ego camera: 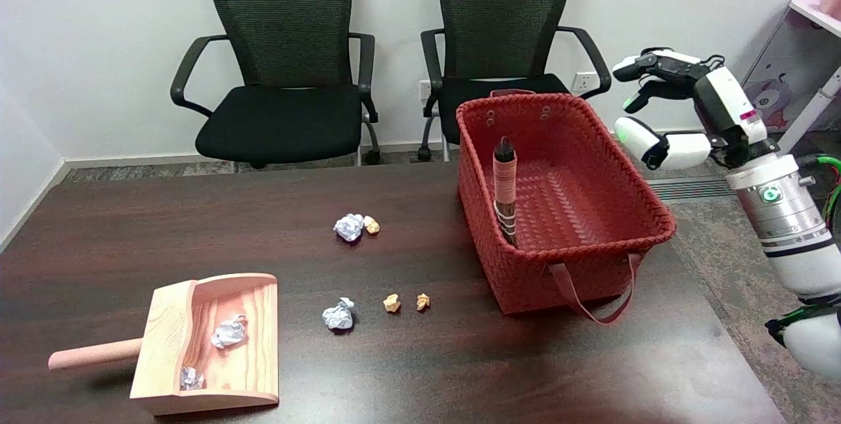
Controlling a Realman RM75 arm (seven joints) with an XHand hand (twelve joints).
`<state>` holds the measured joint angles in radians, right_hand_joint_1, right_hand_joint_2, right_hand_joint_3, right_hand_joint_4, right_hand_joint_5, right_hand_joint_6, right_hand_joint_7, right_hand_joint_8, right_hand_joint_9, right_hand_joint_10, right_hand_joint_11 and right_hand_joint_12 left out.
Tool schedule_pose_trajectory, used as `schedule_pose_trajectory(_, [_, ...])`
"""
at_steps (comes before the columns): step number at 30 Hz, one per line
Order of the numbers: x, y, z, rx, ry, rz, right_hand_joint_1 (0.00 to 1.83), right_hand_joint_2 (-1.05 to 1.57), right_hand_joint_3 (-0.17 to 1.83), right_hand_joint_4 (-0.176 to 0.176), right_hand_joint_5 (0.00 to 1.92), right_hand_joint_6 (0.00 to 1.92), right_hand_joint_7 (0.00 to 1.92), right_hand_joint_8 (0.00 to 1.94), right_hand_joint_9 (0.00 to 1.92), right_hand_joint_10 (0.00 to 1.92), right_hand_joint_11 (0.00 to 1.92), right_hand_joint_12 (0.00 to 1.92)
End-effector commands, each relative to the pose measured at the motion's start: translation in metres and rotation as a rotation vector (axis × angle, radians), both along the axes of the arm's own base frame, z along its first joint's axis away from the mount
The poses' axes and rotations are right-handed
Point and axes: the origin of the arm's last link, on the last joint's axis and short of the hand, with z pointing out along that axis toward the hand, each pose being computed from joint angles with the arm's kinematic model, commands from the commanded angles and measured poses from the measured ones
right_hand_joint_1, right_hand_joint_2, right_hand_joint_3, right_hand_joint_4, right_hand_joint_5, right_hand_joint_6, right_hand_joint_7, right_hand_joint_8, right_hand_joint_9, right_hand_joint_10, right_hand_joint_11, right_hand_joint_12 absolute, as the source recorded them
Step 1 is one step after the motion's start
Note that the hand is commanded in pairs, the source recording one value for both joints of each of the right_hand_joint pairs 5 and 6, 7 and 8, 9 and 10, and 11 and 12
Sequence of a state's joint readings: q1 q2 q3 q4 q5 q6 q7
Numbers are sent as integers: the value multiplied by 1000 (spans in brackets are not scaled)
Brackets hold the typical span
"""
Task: Pick up the broom by its handle.
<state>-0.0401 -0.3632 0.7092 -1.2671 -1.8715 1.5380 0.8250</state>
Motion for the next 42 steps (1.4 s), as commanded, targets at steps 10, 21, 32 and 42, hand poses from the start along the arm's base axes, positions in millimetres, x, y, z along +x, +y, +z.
schedule_pose_trajectory(10, [2, 1, -6, 61, 4, 14, 858, 352, 1091, -176, 667, 667, 667, 667, 496, 496, 907, 907])
schedule_pose_trajectory(21, [-12, -17, -68, 294, -90, -204, 901, 25, 952, -117, 267, 267, 267, 267, 260, 260, 487, 487])
schedule_pose_trajectory(32, [-30, -38, -96, 304, -199, -290, 797, -105, 668, -84, 104, 104, 104, 104, 94, 94, 181, 181])
schedule_pose_trajectory(42, [-38, -46, -122, 423, -356, -323, 834, -120, 553, -108, 86, 86, 86, 86, 149, 149, 234, 234])
